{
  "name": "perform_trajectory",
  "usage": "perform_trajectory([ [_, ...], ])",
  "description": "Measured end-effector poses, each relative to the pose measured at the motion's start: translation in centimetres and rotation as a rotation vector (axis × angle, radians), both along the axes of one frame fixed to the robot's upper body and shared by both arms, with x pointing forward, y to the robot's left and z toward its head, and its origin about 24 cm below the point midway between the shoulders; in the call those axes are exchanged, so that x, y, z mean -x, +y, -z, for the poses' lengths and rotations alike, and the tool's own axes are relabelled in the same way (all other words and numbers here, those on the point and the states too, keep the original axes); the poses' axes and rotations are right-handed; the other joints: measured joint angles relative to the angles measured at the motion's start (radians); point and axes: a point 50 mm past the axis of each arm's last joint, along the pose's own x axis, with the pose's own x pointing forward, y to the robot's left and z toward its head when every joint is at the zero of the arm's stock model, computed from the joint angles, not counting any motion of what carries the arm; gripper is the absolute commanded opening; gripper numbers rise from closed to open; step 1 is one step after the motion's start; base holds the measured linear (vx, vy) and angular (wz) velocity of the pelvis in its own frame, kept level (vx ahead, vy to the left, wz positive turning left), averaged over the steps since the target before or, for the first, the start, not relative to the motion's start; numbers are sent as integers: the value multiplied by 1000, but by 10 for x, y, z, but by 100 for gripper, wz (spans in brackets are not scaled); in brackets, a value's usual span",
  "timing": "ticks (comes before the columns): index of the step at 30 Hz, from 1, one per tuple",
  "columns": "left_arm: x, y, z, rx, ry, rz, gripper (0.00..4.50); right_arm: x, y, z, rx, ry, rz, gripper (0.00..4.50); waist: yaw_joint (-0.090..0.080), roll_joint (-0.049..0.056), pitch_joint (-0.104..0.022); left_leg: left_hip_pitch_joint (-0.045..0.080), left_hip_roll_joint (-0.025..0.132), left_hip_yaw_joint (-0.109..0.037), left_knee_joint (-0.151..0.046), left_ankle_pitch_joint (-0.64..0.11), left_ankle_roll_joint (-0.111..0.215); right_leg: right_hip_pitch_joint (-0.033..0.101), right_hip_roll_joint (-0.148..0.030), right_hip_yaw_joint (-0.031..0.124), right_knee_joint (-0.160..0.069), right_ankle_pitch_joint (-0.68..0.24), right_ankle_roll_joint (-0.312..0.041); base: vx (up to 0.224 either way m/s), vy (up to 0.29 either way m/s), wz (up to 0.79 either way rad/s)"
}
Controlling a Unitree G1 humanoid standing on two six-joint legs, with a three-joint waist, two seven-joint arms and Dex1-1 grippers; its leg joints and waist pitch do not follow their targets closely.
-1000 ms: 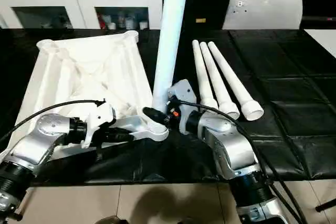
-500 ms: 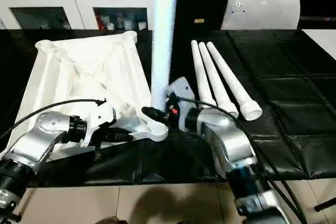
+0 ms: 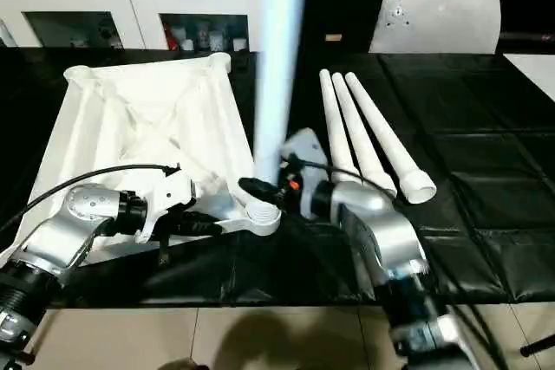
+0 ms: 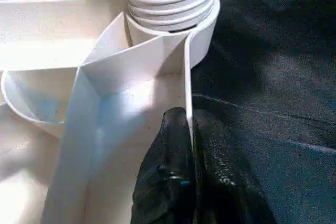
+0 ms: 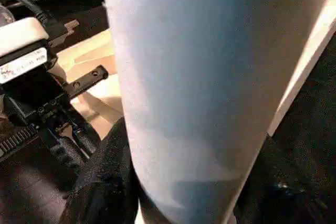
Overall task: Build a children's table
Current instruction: Insert table leg to table base
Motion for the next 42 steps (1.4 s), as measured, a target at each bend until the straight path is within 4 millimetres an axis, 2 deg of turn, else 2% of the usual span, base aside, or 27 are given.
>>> perform_trajectory([
  [4, 1, -1, 3, 4, 14, 7, 0, 6, -7, 9, -56, 20, 39, 189, 5, 11, -8, 0, 0, 0, -3, 0, 0, 2, 0, 0, -7, 0, 0, 0, 0, 0],
  [6, 1, -1, 3, 5, 15, 9, 0, 8, -9, 10, -66, 17, 45, 189, 6, 12, -9, 2, 0, 0, -4, 0, 0, 3, 0, 0, -8, 0, 0, 0, 0, 0],
  [10, 1, -3, 4, 2, 20, 25, 0, 14, -10, 10, 2, -48, 7, 189, 13, 19, -11, 3, 0, 1, -6, 0, 0, 5, 0, -1, -10, 0, 0, 0, 0, 0],
  [14, 0, -3, 3, -15, 14, 41, 0, 15, -5, 5, 113, -132, -93, 189, 12, 17, -12, 6, 0, 1, -9, 0, 0, 7, 0, -1, -11, -2, 3, 0, 0, 0],
  [18, 1, -1, 2, -29, 5, 57, 0, 14, -1, 4, 151, -151, -146, 189, 9, 15, -13, 6, 0, 0, -9, 0, 0, 7, 0, -1, -11, -2, 3, 0, 0, 0],
  [27, 0, 2, -2, -94, -8, 133, 0, 17, 1, 7, 142, -138, -223, 189, 9, 2, -21, 7, 0, 1, -12, 0, 0, 8, 0, -1, -12, -4, 2, 0, 0, 0],
  [31, -2, 3, -3, -113, -5, 165, 0, 19, 2, 9, 128, -140, -242, 189, 11, 1, -21, 9, -1, 1, -14, -1, -1, 10, 0, -1, -13, -5, 2, 0, 0, 0],
  [35, -6, 4, -3, -145, -9, 183, 0, 22, 6, 11, 117, -138, -241, 189, 11, 3, -21, 17, -1, 1, -18, -2, -3, 15, 0, -1, -14, -8, 5, 0, 0, 0],
  [42, -6, 9, -2, -132, 15, 121, 0, 18, 15, 13, 87, -133, -202, 189, 5, 5, -21, 21, -2, 1, -23, -2, -3, 15, 0, -1, -13, -9, 5, 0, 0, 0],
])
